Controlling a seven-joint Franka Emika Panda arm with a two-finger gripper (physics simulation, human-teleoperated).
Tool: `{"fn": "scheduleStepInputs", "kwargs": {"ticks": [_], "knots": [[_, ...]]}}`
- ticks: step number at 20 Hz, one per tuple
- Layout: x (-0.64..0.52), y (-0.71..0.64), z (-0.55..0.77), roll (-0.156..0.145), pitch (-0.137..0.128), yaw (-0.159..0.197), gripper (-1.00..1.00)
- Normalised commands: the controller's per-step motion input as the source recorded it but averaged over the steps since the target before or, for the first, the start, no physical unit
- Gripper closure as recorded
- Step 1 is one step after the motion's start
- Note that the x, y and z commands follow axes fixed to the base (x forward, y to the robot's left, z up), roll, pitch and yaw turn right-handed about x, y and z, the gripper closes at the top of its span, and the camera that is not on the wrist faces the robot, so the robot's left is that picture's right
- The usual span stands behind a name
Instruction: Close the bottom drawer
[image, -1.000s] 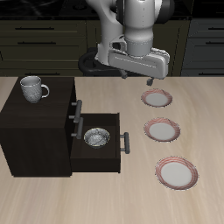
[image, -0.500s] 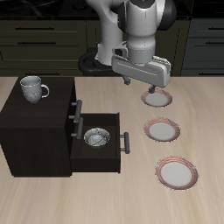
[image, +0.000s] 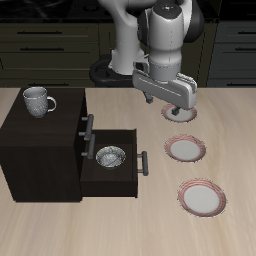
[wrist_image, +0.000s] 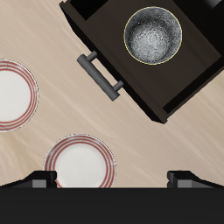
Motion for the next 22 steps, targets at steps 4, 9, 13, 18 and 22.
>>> {"fn": "scheduleStepInputs", "kwargs": {"ticks": [4,9,13,18,22], "knots": [[0.08,0.21,-0.13,0.015,0.000,-0.042,-1.00],[0.15,0.15,-0.13,-0.031,-0.027,-0.057,-1.00],[0.18,0.09,0.01,-0.021,-0.033,-0.113,-1.00],[0.18,0.10,-0.06,-0.010,0.002,-0.078,-1.00],[0.16,0.16,-0.10,0.011,-0.011,-0.086,-1.00]]}}
